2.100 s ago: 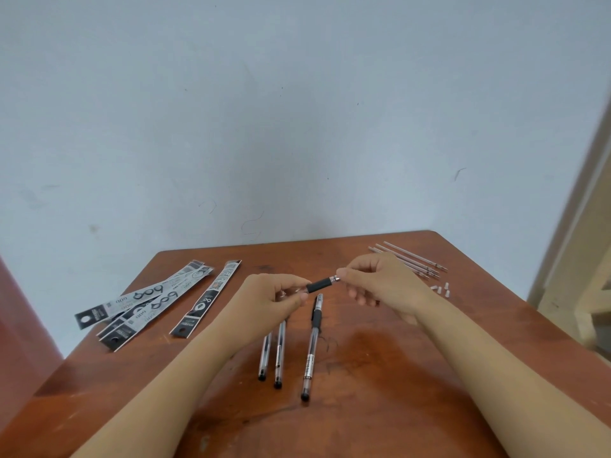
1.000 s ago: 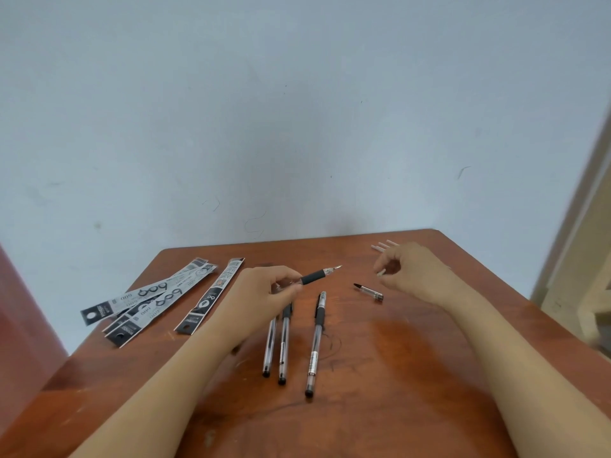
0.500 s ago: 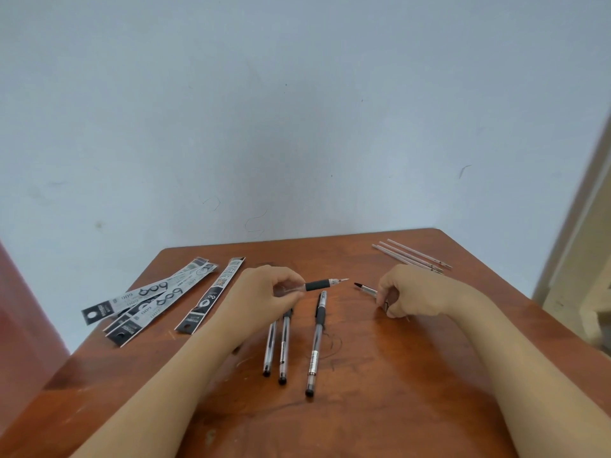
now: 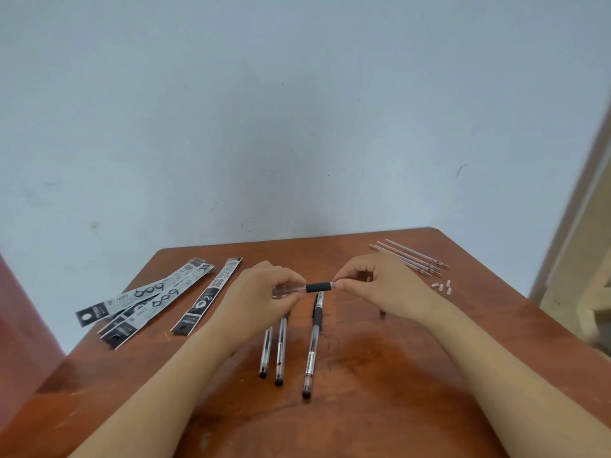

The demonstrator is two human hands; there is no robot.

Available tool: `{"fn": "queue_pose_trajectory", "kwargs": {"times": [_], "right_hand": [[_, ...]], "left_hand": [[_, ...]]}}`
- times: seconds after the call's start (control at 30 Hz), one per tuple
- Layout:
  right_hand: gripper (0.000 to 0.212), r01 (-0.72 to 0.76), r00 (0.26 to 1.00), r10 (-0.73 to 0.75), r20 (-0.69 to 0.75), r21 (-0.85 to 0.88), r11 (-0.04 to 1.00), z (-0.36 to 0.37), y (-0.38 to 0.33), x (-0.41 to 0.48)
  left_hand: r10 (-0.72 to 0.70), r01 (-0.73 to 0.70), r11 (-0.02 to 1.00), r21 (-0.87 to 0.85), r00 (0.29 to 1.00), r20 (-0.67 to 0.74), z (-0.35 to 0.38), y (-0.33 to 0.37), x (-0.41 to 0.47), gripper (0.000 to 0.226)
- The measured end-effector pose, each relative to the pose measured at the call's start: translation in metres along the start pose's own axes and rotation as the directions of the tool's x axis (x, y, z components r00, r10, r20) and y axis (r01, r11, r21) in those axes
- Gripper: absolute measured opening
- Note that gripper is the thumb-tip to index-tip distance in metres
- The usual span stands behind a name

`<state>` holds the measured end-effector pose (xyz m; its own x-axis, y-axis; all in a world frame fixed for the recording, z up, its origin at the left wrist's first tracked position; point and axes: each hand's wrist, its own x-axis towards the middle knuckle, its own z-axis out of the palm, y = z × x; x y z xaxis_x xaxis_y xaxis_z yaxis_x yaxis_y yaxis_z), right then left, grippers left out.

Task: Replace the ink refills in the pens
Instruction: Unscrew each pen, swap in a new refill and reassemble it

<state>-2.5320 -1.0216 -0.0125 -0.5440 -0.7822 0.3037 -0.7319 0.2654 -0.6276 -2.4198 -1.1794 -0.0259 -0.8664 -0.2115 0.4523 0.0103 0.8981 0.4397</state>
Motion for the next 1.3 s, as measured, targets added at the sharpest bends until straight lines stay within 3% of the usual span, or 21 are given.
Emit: {"fn": "queue_pose_trajectory", "kwargs": {"times": [0.37,0.47,0.63,0.8,0.9,1.0,1.07,1.13,1.2,1.3], "right_hand": [[0.008,-0.032,0.999,0.032,0.004,-0.059,0.998,-0.001,0.005,0.002],[0.021,-0.04,0.997,0.041,-0.06,0.015,0.999,-0.006,0.01,0.003],[0.019,-0.034,0.99,0.042,-0.137,0.063,0.997,-0.009,0.016,0.005],[0.03,-0.056,0.973,0.089,-0.211,0.158,0.986,-0.014,0.022,0.007],[0.021,-0.101,0.895,0.195,-0.401,0.244,0.964,-0.021,0.029,0.011],[0.017,-0.171,0.721,0.329,-0.61,0.304,0.937,-0.031,0.041,0.012],[0.015,-0.265,0.622,0.4,-0.673,0.299,0.917,-0.036,0.05,0.012],[0.019,-0.346,0.581,0.44,-0.685,0.281,0.895,-0.037,0.055,0.011],[0.021,-0.407,0.591,0.439,-0.677,0.22,0.887,-0.034,0.057,0.011],[0.022,-0.507,0.637,0.401,-0.659,0.034,0.861,-0.027,0.06,0.013]], "left_hand": [[-0.022,0.022,1.0,0.015,0.999,-0.039,-0.003,-0.005,0.001,0.015],[-0.055,0.058,0.998,0.027,0.993,-0.103,-0.007,-0.008,0.003,0.015],[-0.157,0.171,0.985,0.027,0.951,-0.268,-0.011,-0.022,0.005,0.014],[-0.186,0.23,0.97,0.073,0.906,-0.38,-0.012,-0.033,0.006,0.012],[-0.23,0.281,0.958,0.06,0.875,-0.426,-0.015,-0.038,0.007,0.011],[-0.267,0.303,0.953,0.021,0.868,-0.419,-0.015,-0.039,0.007,0.012],[-0.213,0.238,0.971,0.013,0.892,-0.399,-0.013,-0.03,0.006,0.013],[-0.043,0.074,0.994,0.076,0.939,-0.342,-0.006,-0.014,0.003,0.013],[0.196,-0.165,0.974,0.156,0.957,-0.214,0.005,0.002,0.0,0.015],[0.444,-0.434,0.875,0.215,0.896,0.002,0.026,0.02,-0.009,0.019]]}}
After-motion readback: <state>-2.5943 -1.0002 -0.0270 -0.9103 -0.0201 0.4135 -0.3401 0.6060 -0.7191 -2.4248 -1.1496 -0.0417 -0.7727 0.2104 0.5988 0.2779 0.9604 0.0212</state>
